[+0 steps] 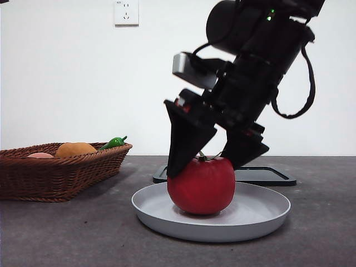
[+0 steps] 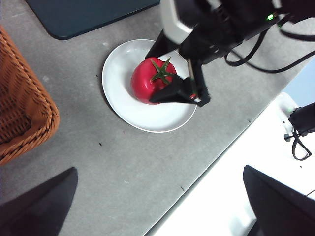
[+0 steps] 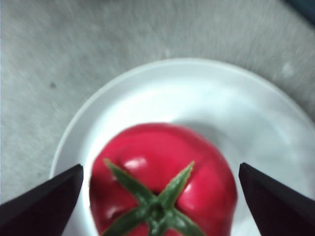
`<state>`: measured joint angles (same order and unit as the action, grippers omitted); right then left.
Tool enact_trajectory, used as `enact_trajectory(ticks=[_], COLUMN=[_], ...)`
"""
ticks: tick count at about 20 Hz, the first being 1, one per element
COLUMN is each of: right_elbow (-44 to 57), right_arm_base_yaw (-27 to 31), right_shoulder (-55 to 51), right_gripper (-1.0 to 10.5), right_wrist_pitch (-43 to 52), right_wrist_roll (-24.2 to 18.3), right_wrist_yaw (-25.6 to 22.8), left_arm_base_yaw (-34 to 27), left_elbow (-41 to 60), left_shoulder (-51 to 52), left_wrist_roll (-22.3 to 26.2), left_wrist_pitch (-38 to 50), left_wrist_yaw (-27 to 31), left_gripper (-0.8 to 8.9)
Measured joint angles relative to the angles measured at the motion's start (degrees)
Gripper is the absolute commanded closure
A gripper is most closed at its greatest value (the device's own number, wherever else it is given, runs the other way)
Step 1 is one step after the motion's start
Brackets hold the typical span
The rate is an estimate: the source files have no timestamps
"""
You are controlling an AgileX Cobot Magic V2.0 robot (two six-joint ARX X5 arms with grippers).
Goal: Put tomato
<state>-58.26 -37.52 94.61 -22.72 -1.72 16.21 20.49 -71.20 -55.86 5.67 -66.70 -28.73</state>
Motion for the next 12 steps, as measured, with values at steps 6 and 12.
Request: enact_trajectory(ticks=[6,12], right_elbow=[0.0,-0.1], right_arm_base_yaw=[0.0,0.0], right_shoulder=[0.3,0.3], right_gripper=[7.3,7.4], right_wrist_pitch=[0.2,0.1], right_wrist_roll=[0.0,0.0], right_wrist_yaw=[0.0,0.1], left_arm_base_yaw=[0.0,0.0], left_elbow=[0.0,0.0], left_shoulder=[0.0,0.0], left_wrist_roll=[0.0,0.0], left_wrist_pitch=[0.0,0.0], left_wrist_yaw=[0.0,0.0], left_gripper=[2.60,2.60])
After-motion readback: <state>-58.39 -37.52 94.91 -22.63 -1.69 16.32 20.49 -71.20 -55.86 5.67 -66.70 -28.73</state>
